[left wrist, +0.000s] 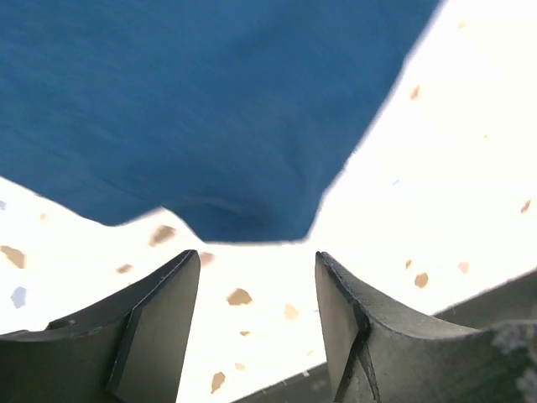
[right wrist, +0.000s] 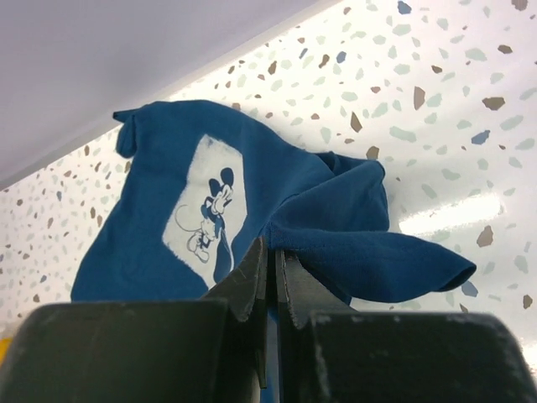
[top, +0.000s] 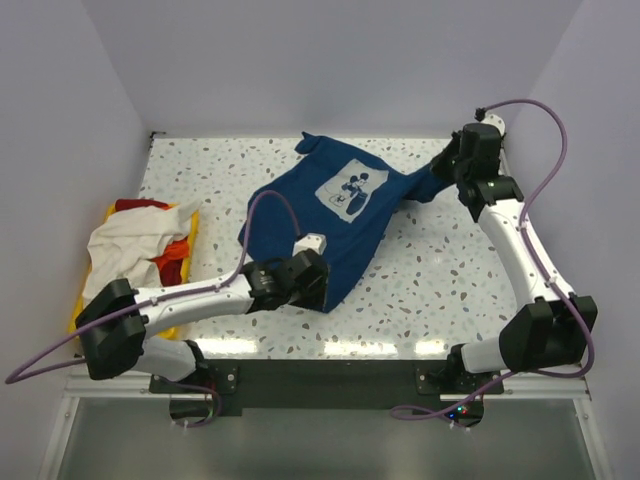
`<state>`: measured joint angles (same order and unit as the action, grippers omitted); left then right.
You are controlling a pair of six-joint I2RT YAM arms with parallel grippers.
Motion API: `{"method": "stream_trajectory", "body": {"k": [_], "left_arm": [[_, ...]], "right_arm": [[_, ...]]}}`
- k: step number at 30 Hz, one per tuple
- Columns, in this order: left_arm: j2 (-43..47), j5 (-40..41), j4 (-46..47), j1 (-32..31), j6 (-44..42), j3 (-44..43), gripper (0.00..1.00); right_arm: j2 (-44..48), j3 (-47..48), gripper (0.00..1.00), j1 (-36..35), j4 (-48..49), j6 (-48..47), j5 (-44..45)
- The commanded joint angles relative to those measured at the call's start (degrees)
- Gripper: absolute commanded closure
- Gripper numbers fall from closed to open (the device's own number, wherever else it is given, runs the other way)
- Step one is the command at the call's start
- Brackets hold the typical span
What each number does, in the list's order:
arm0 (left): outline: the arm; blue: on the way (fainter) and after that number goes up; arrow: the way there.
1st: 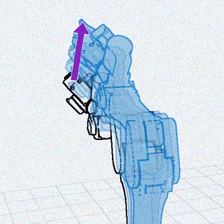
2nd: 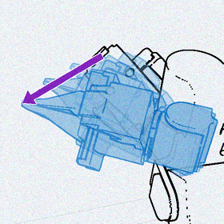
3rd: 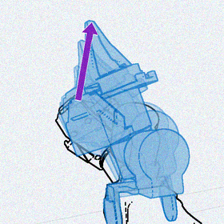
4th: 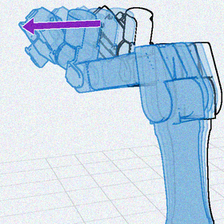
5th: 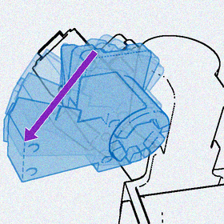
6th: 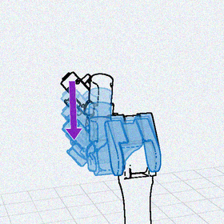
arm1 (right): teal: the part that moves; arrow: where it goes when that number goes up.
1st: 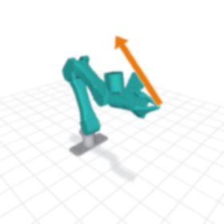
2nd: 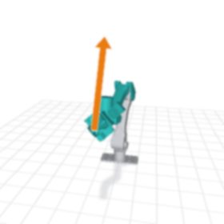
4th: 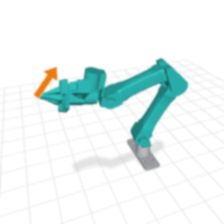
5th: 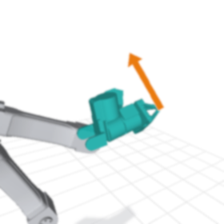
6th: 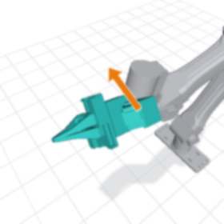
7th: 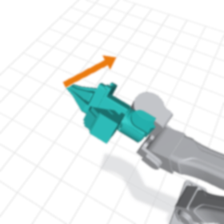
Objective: Fold and stack the t-shirts
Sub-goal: Flatten the tshirt out
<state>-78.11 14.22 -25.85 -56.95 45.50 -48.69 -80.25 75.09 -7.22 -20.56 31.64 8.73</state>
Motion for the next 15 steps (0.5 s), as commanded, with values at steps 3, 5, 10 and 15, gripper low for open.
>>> {"method": "stream_trajectory", "body": {"k": [3,5,10,15], "left_arm": [[-4.8,5.4,1.0,-8.4,-2.3,-2.7,0.39],[-7.7,8.5,0.1,-10.0,-3.9,-4.9,0.40],[-13.3,12.1,-0.3,-12.8,-6.3,-9.0,0.44],[-17.9,14.8,1.3,-13.4,-8.1,-11.3,0.45]], "right_arm": [[-0.1,6.2,1.00,-0.1,-0.3,-1.1,-1.2],[-0.3,6.3,1.00,-0.2,0.1,-1.0,-1.3],[-0.9,6.0,1.00,-0.2,0.3,-0.8,-1.9],[-1.5,5.4,1.00,-0.2,0.9,-0.2,-2.8]]}}
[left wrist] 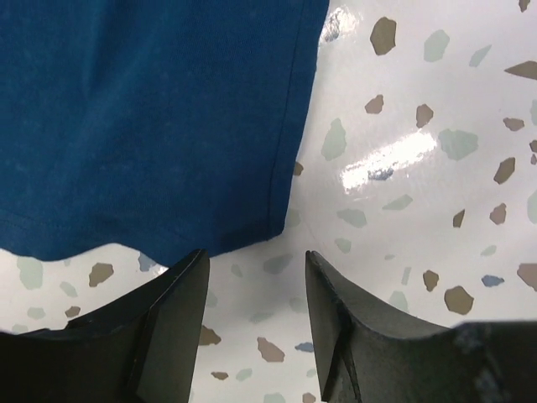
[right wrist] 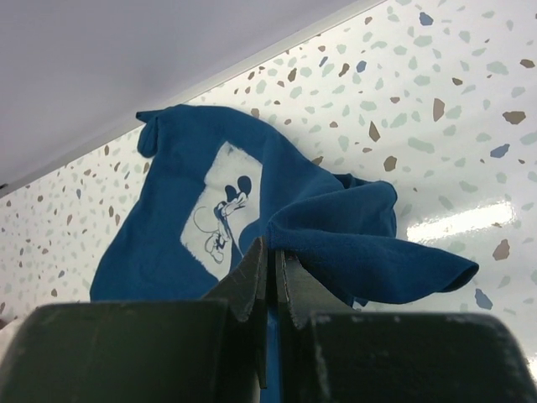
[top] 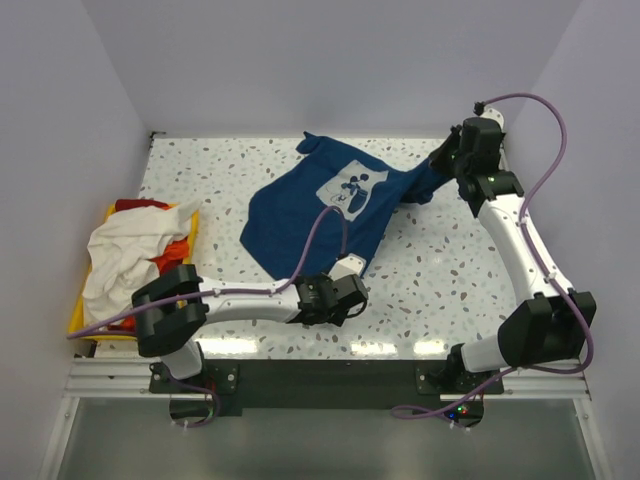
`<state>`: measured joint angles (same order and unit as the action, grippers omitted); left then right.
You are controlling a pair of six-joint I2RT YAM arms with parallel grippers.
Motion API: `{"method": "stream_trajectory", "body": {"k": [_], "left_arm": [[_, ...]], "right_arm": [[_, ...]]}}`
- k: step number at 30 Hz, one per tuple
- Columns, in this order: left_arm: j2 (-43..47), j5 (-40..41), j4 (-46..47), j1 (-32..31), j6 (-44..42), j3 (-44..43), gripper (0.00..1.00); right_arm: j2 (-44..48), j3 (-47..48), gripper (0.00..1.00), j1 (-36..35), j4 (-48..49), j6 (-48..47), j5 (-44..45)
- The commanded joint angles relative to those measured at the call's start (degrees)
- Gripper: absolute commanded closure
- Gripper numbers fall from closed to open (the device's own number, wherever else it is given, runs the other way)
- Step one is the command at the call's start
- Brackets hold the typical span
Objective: Fold and stack the t-shirts
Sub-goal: Flatten the tshirt out
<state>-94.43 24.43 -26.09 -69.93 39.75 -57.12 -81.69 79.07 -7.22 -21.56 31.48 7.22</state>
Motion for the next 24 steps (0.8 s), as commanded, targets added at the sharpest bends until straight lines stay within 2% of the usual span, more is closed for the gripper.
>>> {"method": "stream_trajectory", "body": {"k": [1,10,13,16,20,24], "left_arm": [[-2.3,4.8,1.7,-0.4,-2.5,-3.6,0.46],[-7.6,8.9,1.1,-0.5,-2.4,-5.1,0.51],[-8.1,10.7,1.1,-0.5,-2.2,-4.5,0.61],[-7.3,13.1,-1.0,-0.4,-1.9,-5.1,0.90],[0.4,15.5,-6.6,0.0,-2.7,-6.0,1.00],[10.0,11.3,-10.4,2.6,-6.2,-7.8,1.00]], "right_arm": [[-0.1,1.4,1.00,-0.2,2.0,0.0,-1.6],[-0.1,1.4,1.00,-0.2,2.1,0.3,-2.1],[0.0,1.4,1.00,-0.2,2.2,0.5,-2.3],[0.0,2.1,1.00,-0.2,1.9,0.6,-2.1],[0.0,5.0,1.00,-0.2,0.4,-0.1,-1.1],[0.7,7.2,1.00,-0.1,-1.0,-0.7,-0.8]]}}
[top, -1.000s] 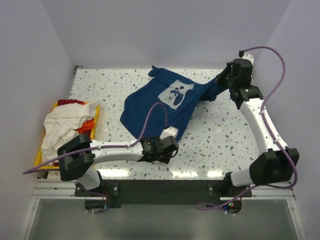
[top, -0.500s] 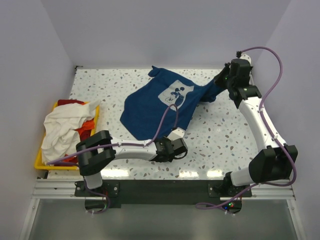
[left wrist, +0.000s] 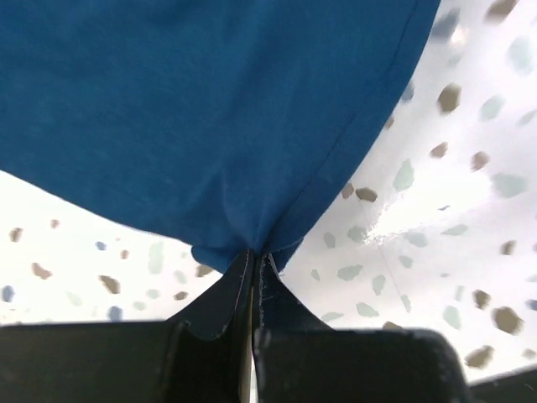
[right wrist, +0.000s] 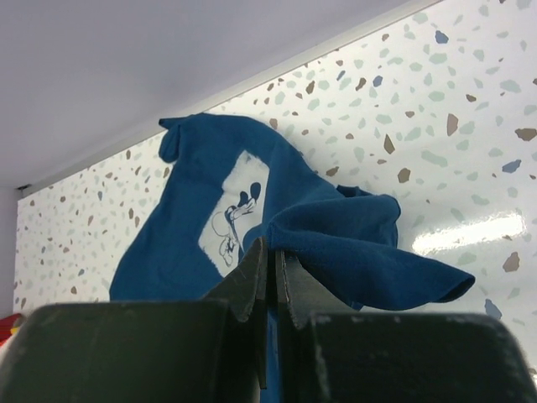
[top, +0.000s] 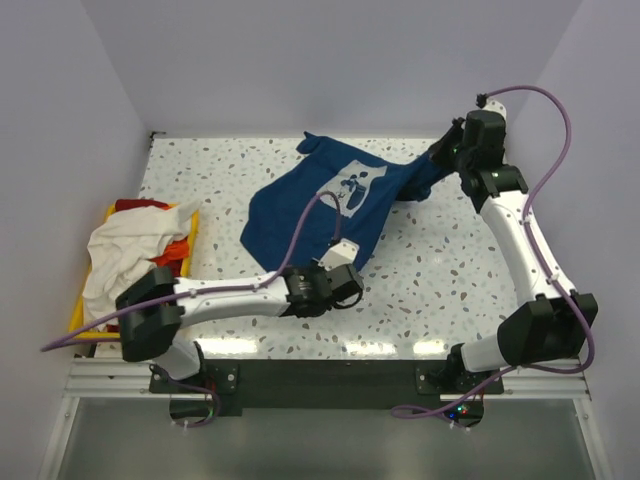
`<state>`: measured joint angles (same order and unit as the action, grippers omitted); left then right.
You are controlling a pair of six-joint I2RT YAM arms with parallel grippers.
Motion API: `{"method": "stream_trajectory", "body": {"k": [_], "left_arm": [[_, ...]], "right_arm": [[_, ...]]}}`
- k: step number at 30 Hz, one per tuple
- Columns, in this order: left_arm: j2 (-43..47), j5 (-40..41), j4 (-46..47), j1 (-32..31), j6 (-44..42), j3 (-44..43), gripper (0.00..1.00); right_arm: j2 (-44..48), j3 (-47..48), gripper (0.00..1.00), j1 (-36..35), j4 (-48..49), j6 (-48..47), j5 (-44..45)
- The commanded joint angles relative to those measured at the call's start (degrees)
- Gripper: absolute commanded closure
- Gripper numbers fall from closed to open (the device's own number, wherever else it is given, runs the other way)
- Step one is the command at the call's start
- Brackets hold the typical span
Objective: Fold and stack the t-shirts
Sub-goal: Flatten the tshirt out
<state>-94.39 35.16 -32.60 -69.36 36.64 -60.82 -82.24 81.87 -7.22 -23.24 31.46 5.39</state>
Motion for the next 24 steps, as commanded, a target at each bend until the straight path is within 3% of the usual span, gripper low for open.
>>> {"method": "stream_trajectory", "body": {"k": [1,5,11,12,13,18,21,24], "left_arm": [[11.8,-0.8,-4.4,2.7,-3.9,-4.4,1.00],[19.2,-16.0,-5.3,6.3,-11.6,-5.5,1.00],[21.1,-29.8,-2.6,6.9,-15.4,-3.5,0.98],[20.7,-31.0,-2.1,7.0,-15.5,-2.9,0.93],[19.7,-32.5,-2.0,7.1,-16.1,-2.7,0.66],[18.6,-36.7,0.8,7.1,-14.9,-0.5,0.41],[18.3,-36.1,2.0,7.1,-13.8,0.6,0.42],[16.3,-36.2,2.2,7.0,-13.3,1.6,0.51]], "right_arm": [[1.4,4.7,1.00,-0.2,0.5,-1.0,1.0],[2.9,4.1,1.00,-0.2,-0.1,-1.2,0.9],[6.0,-1.0,1.00,-0.2,-0.2,-1.8,1.9],[6.0,-1.4,1.00,-0.2,-0.5,-2.0,2.4],[6.0,-1.7,0.99,-0.2,-0.7,-2.5,2.7],[5.7,-3.8,0.85,-0.2,-1.4,-3.2,3.3],[5.4,-4.1,0.82,-0.2,-1.5,-3.6,3.8],[4.9,-4.1,0.80,-0.2,-1.8,-4.1,4.3]]}}
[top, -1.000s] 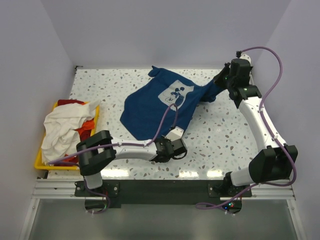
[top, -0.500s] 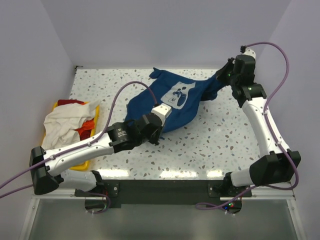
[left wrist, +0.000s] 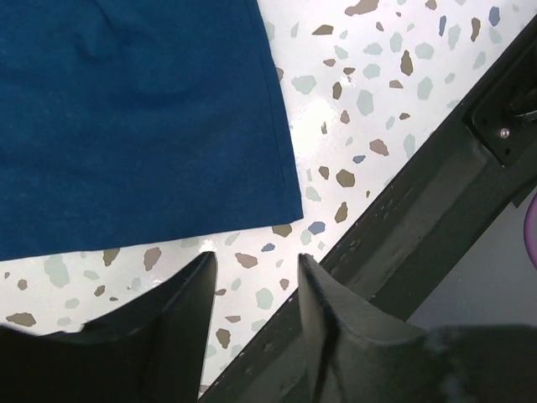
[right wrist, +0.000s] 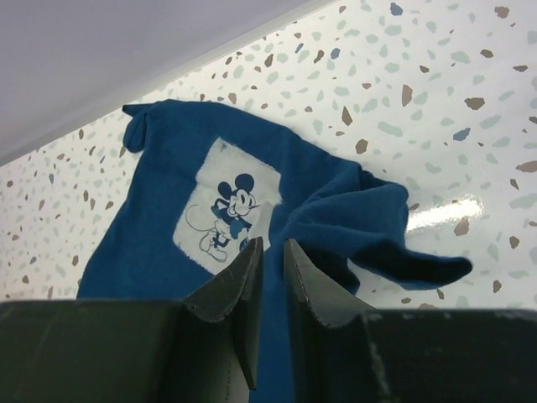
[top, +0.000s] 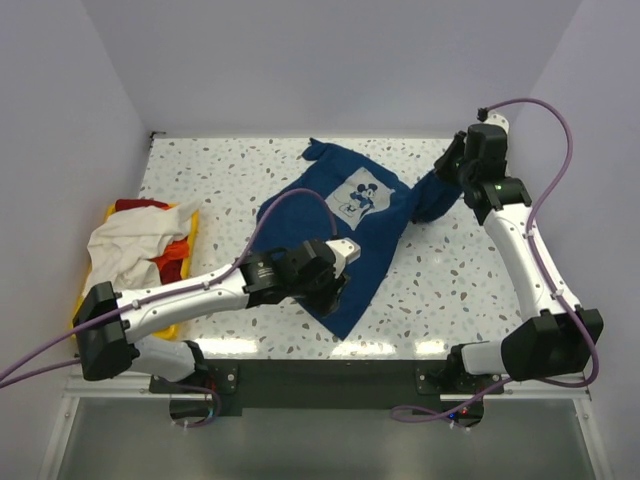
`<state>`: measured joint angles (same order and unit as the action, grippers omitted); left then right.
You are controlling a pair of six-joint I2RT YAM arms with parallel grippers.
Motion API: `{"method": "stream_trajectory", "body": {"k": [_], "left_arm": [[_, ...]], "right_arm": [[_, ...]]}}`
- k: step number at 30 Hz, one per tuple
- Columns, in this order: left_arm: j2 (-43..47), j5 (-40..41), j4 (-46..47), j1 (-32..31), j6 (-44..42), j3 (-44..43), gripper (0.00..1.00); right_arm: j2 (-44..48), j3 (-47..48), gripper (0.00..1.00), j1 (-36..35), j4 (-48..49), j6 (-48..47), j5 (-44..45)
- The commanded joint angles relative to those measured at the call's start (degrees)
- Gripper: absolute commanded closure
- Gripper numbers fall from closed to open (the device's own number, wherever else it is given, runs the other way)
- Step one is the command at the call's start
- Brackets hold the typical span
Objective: Fold and stack the t-shirts
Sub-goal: Flatten the tshirt out
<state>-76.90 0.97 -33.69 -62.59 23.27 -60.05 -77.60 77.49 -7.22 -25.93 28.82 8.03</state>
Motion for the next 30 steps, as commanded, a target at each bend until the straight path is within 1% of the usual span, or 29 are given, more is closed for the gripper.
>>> {"method": "stream_trajectory", "body": {"k": [1,2,5,10,13,16,17,18,25,26,29,30], "left_arm": [[-2.1,-1.9,3.9,-0.5,0.1,1.3,0.55],[-2.7,-1.4,4.2,-1.3,0.0,1.6,0.57],[-5.6,-1.1,6.4,-4.0,0.4,2.5,0.57],[-12.5,-1.1,10.7,-6.2,2.0,2.7,0.57],[-15.8,0.6,12.2,-7.9,2.0,1.7,0.55],[-19.1,2.3,12.7,-9.0,2.0,0.7,0.50],[-19.9,3.9,12.7,-9.6,2.0,0.1,0.49],[-20.6,4.6,12.8,-9.7,2.0,-0.2,0.45],[-25.7,12.0,13.2,-10.9,2.4,-1.6,0.45],[-26.2,12.7,13.0,-11.1,2.7,-1.8,0.47],[-27.0,15.5,12.1,-11.1,4.6,-1.4,0.65],[-27.0,16.4,11.5,-11.1,5.3,-1.4,0.80]], "right_arm": [[0.1,0.4,0.80,-0.2,0.8,-1.8,2.4],[-0.3,0.5,0.80,-0.2,0.8,-2.1,2.9],[-1.1,0.7,0.80,-0.2,0.1,-2.6,4.6],[-1.6,-0.1,0.80,-0.2,0.8,-2.3,3.5],[-1.4,-0.4,0.80,-0.1,0.8,-2.4,3.7],[-1.2,-0.9,0.80,-0.1,0.8,-2.5,3.5],[-1.1,-1.1,0.80,-0.1,0.9,-2.3,3.3],[-1.1,-1.3,0.80,0.0,1.1,-2.2,3.0],[-0.5,-2.9,0.79,0.0,2.0,-1.7,1.2],[-0.4,-3.0,0.79,0.0,2.2,-1.6,1.1],[-0.4,-3.7,0.79,0.0,2.4,-1.5,1.0],[-0.4,-3.8,0.79,-0.1,2.5,-1.5,1.0]]}}
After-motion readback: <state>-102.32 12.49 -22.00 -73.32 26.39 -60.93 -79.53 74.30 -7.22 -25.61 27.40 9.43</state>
